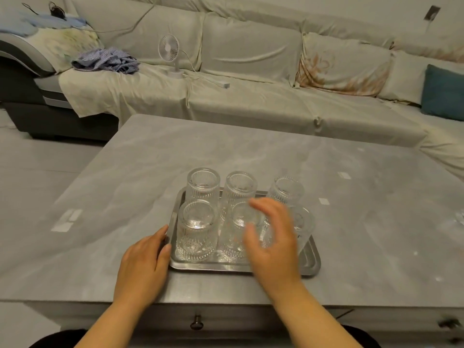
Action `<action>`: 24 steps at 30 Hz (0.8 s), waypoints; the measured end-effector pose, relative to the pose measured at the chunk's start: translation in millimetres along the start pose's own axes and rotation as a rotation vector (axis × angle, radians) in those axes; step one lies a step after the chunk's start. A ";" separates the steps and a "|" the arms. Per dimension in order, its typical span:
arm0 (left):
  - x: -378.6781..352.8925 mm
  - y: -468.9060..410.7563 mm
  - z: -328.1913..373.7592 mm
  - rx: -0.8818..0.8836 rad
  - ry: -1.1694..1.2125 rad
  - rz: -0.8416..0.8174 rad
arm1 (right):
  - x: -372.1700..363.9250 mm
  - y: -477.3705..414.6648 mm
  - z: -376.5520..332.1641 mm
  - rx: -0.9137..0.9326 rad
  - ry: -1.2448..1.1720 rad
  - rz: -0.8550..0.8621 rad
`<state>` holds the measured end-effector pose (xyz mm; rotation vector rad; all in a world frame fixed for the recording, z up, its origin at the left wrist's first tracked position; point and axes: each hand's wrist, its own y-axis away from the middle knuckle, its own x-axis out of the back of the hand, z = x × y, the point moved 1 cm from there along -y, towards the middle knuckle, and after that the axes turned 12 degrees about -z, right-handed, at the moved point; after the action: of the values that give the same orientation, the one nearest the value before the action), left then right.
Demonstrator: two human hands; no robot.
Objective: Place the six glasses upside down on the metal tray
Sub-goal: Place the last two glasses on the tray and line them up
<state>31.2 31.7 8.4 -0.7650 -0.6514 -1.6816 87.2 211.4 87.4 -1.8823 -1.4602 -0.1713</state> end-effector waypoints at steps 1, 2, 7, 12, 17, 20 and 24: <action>-0.1 0.1 0.0 0.001 -0.011 -0.005 | 16.7 9.1 12.0 -0.045 -0.014 0.216; -0.2 0.1 0.4 0.002 -0.022 -0.012 | 32.7 16.7 26.7 -0.149 -0.069 0.400; -1.6 0.6 1.3 0.004 -0.055 -0.038 | 59.4 29.7 96.2 -0.621 -0.468 0.275; -0.6 2.5 3.5 0.003 -0.065 -0.045 | 44.4 24.9 103.9 -0.615 -0.601 0.138; -0.4 1.2 2.9 -0.001 -0.070 -0.048 | 34.1 29.0 105.1 -0.625 -0.599 0.076; -1.2 0.9 1.9 0.012 -0.073 -0.057 | 35.1 25.6 107.1 -0.605 -0.596 0.127; -1.1 1.5 2.8 0.011 -0.069 -0.060 | 57.3 -0.5 120.1 -0.614 -0.584 0.284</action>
<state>33.3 34.1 9.3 -0.8057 -0.7369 -1.7105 68.1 330.3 30.6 -2.7900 -1.5970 0.0915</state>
